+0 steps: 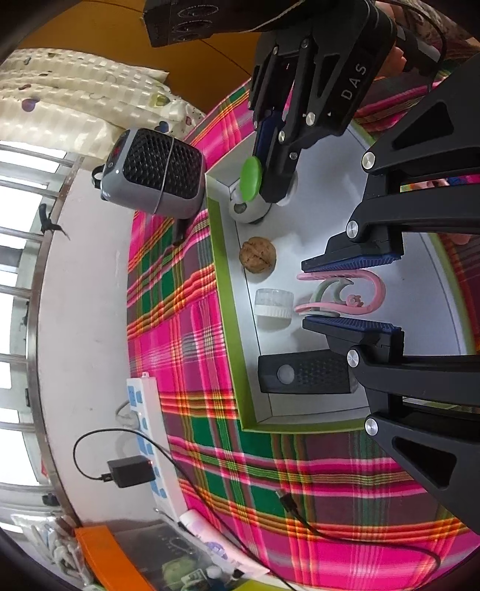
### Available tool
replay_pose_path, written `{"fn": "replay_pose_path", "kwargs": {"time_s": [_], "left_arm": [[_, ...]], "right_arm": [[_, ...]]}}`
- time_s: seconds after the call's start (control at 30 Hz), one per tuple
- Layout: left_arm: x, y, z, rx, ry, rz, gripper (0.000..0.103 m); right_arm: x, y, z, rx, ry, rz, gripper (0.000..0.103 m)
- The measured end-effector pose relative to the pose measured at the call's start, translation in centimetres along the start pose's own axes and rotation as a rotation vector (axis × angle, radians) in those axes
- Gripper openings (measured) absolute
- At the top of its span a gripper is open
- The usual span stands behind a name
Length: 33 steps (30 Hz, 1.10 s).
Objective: Organize objects
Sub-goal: 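Carry the green mushroom toy and pink clip over the white box with both tools, then lower and open the left tool to drop the pink clip while the right tool releases the mushroom toy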
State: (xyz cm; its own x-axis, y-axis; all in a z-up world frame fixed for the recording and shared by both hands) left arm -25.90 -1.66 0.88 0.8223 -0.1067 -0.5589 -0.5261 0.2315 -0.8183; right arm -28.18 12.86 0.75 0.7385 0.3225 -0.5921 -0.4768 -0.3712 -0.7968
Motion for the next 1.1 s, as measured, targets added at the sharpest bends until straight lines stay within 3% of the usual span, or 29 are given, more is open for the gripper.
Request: {"fn": "replay_pose_path", "kwargs": {"time_s": [0.43, 1.1], "left_arm": [[-0.5, 1.7, -0.6, -0.003, -0.009, -0.023, 0.021], [-0.4, 2.5, -0.6, -0.001, -0.008, -0.044, 0.021]], "right_arm": [[-0.8, 2.3, 0.4, 0.003, -0.012, -0.048, 0.018], [-0.8, 2.6, 0.2, 0.008, -0.020, -0.040, 0.018]]}}
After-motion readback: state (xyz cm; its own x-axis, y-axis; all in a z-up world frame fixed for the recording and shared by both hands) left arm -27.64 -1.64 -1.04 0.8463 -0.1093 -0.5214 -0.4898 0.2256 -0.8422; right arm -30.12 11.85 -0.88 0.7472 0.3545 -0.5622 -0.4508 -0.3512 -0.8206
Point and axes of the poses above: each gripper's, at about its wrist camera, not at the fingertips, and y roughly the way its jaws point, z to its right, x to its underside, the point moved 3 cm from there along y, roughly the way its jaws point, and after that the axes turned 7 degrees about -z, right-handed, at the moved point
